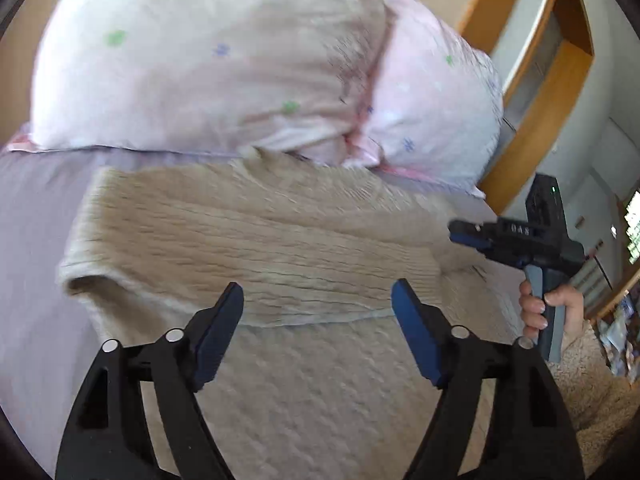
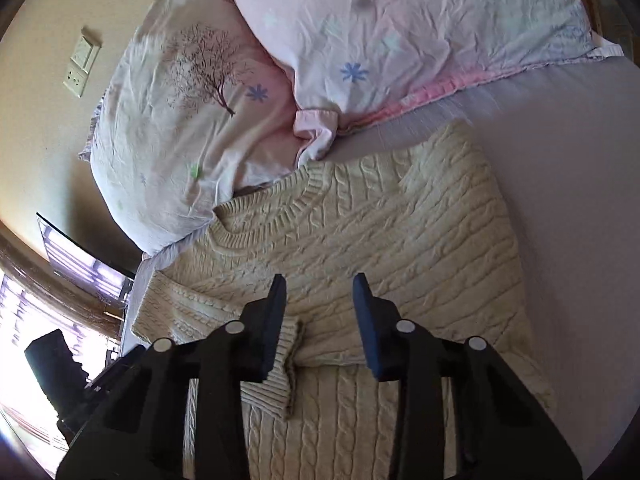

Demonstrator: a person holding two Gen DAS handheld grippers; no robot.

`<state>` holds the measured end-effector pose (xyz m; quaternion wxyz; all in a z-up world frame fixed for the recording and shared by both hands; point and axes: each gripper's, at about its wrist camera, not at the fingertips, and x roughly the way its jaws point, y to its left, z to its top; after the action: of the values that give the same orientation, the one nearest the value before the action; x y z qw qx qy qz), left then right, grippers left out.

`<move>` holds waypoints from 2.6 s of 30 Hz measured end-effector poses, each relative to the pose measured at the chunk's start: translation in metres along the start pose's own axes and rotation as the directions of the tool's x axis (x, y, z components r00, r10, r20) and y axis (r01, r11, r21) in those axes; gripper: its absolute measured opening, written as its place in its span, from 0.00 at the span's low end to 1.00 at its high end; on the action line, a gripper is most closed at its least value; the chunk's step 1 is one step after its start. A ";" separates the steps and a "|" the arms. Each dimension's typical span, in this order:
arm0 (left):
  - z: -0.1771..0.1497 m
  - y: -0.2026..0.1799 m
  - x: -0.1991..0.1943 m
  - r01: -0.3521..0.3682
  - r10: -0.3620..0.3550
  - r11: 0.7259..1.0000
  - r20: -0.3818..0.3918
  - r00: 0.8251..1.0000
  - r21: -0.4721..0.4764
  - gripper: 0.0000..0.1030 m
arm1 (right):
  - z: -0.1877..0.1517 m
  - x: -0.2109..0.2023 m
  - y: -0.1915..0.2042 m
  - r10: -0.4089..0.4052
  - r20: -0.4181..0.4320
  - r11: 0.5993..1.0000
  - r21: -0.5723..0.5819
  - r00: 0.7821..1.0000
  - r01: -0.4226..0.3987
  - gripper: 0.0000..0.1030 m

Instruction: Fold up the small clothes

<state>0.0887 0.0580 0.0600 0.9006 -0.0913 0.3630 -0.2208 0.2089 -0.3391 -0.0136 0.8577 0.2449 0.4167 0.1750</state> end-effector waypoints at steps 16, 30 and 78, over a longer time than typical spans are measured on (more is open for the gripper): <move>-0.087 0.068 -0.052 -0.032 0.008 0.965 -0.095 0.995 -0.260 0.78 | 0.014 -0.041 -0.029 -0.324 0.150 0.945 0.102 0.934 0.311 0.34; -0.162 0.047 -0.092 0.237 -0.248 0.913 0.012 0.969 -0.331 0.43 | -0.183 -0.132 -0.094 0.164 -0.055 0.971 0.183 0.985 -0.151 0.24; 0.003 0.133 0.085 0.242 -0.306 0.674 0.035 0.951 -0.698 0.22 | 0.052 -0.014 -0.062 0.085 0.406 0.967 0.186 0.910 -0.173 0.98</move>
<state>0.1893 0.1361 -0.0330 0.7403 -0.4662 0.4391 -0.2045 0.2480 -0.4116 -0.0123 0.8785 0.3948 0.2345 0.1318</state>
